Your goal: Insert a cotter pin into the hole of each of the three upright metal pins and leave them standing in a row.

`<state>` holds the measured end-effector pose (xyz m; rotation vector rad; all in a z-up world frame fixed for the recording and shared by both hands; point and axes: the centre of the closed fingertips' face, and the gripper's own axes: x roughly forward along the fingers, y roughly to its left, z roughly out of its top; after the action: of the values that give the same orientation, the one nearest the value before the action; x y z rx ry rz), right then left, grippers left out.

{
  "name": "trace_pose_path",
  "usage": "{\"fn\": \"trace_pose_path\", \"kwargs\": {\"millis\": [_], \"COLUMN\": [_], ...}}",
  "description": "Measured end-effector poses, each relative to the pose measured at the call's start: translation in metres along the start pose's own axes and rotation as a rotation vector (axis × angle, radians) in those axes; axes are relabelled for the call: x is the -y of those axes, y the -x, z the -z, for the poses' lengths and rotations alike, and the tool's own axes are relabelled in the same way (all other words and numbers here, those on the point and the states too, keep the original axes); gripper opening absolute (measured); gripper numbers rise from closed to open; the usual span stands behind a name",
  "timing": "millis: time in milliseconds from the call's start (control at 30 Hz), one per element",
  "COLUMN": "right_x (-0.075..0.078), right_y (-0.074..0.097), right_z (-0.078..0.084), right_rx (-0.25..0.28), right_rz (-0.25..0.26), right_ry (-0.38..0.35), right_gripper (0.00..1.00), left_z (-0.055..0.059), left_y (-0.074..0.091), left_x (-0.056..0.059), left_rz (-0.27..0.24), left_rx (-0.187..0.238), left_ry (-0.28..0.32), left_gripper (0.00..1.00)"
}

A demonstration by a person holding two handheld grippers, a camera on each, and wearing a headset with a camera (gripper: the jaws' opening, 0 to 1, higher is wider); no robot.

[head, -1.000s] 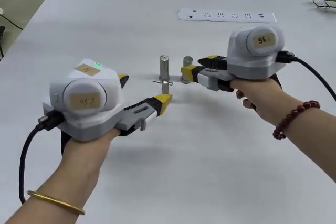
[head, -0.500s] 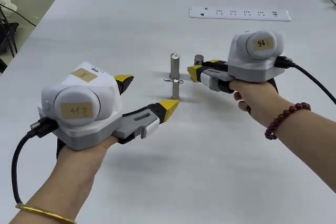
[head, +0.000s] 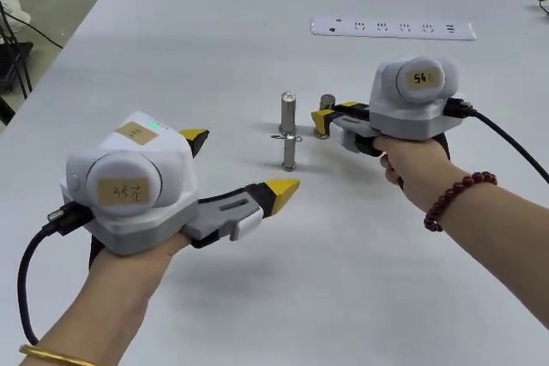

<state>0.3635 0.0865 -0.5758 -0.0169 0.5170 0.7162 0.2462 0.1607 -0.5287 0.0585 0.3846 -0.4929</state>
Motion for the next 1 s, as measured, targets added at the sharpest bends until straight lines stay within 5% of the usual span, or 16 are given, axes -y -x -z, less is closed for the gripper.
{"fn": "trace_pose_path", "kwargs": {"millis": [1000], "right_x": [-0.007], "right_y": [0.059], "right_z": [0.022], "right_rx": [-0.037], "right_rz": [0.082], "right_ry": [0.086], "right_gripper": [0.08], "left_z": [-0.001], "left_y": [0.012], "left_x": [0.028], "left_rz": [0.081], "left_rx": [0.005], "left_ry": [-0.02], "left_gripper": [0.99]}}
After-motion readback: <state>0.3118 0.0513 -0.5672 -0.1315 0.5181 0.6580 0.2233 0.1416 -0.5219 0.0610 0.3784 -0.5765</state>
